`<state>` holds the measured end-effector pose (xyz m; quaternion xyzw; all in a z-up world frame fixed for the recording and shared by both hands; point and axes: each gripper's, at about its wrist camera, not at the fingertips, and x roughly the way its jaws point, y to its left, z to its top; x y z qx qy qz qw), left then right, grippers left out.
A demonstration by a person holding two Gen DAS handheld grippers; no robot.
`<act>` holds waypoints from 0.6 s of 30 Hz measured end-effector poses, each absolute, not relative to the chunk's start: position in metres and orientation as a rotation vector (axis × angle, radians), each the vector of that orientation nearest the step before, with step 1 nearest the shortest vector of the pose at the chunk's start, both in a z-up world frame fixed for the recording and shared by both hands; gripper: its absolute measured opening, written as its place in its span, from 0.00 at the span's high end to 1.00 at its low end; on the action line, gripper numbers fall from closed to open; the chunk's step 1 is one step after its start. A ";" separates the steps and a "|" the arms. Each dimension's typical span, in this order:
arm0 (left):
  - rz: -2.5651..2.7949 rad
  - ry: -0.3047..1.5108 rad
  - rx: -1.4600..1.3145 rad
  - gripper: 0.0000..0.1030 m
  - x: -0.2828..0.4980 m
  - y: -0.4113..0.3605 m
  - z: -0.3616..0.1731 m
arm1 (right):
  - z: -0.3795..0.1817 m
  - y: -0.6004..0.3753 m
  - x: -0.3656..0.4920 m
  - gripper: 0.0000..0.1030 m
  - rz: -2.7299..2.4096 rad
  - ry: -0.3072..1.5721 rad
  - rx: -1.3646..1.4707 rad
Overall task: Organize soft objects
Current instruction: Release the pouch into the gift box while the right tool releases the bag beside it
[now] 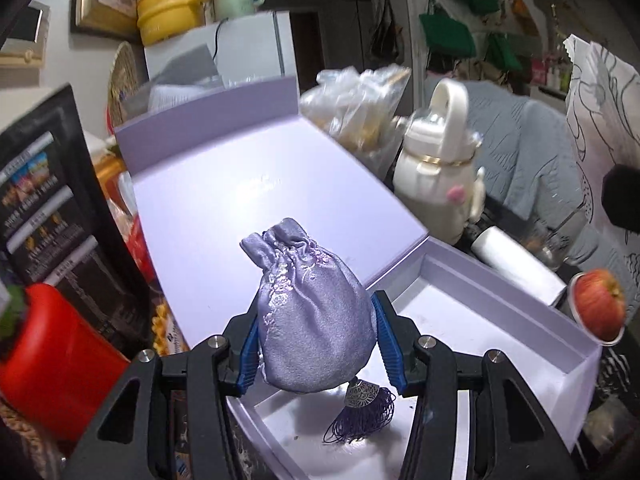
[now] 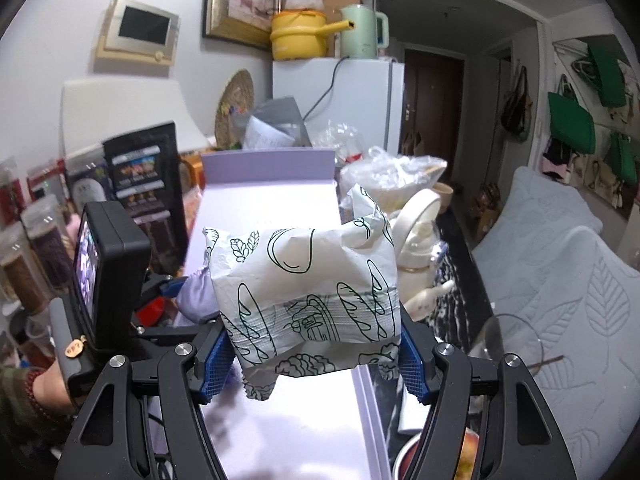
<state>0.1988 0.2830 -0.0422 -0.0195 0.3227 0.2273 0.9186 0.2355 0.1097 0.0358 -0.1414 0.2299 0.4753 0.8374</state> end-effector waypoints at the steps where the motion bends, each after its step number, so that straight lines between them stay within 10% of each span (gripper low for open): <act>1: 0.471 0.672 -0.039 0.52 0.202 0.285 -0.045 | 0.031 0.113 0.238 0.33 1.001 0.494 -0.305; 13: 0.479 0.799 -0.002 0.51 0.220 0.295 -0.064 | 0.000 0.141 0.263 0.33 1.003 0.595 -0.315; 18: 0.443 0.815 -0.040 0.25 0.225 0.295 -0.065 | -0.004 0.147 0.265 0.33 1.005 0.611 -0.332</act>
